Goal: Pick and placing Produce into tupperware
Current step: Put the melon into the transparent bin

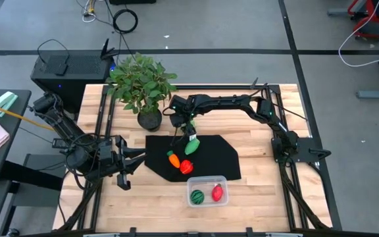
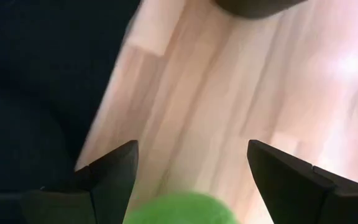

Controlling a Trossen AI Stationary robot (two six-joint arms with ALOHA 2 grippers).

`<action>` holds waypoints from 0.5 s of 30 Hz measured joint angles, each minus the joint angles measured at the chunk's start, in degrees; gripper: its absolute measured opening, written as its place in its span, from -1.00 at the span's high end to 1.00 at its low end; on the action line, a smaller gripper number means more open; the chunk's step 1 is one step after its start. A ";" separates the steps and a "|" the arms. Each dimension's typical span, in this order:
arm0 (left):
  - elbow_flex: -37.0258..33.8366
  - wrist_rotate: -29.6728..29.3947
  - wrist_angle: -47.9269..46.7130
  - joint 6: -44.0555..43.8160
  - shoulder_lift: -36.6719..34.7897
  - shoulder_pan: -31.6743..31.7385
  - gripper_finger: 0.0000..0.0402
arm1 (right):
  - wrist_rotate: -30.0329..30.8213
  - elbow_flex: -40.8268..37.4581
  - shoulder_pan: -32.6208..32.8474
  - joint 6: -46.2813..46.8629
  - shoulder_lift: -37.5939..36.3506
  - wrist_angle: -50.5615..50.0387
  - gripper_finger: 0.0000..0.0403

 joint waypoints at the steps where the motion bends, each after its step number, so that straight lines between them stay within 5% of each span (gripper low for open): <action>1: 0.00 0.00 -0.02 0.00 0.00 -0.01 0.47 | 0.88 0.00 0.15 0.05 0.00 0.85 -0.52; 8: 0.00 0.00 -0.09 -0.02 0.00 0.00 0.47 | 8.14 0.00 0.57 3.61 -0.04 2.23 -0.52; 15: 0.02 0.00 -0.47 -0.02 0.00 0.00 0.47 | 16.00 0.16 0.37 25.51 -0.13 -0.22 -0.52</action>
